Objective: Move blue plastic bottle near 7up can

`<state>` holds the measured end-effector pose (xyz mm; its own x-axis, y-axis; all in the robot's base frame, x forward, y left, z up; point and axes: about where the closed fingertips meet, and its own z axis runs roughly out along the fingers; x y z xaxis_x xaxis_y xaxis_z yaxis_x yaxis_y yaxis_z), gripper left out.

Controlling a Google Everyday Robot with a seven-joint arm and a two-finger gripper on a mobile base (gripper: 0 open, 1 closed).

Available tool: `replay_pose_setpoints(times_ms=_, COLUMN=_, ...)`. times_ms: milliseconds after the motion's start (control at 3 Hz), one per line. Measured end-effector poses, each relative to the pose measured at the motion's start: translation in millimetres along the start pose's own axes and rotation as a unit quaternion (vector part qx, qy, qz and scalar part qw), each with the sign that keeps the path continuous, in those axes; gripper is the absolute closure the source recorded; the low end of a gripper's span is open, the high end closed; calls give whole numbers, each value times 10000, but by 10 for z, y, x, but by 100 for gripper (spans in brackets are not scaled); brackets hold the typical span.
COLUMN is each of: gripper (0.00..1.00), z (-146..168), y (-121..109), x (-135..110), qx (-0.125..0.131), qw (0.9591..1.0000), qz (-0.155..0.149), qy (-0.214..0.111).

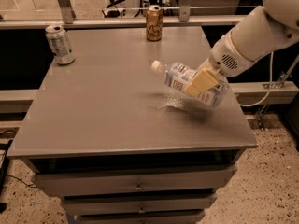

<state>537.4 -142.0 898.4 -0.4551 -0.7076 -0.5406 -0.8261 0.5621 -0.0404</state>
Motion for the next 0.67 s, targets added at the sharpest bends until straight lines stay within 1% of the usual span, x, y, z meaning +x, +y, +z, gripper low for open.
replay_pose_setpoints(times_ms=333, gripper=100, z=0, y=0, x=0, qx=0, qw=10000, qz=0, qy=0)
replay_pose_setpoints(times_ms=667, gripper=100, z=-38, y=-151, x=-477, qx=49, qw=9990, qz=121, qy=-432)
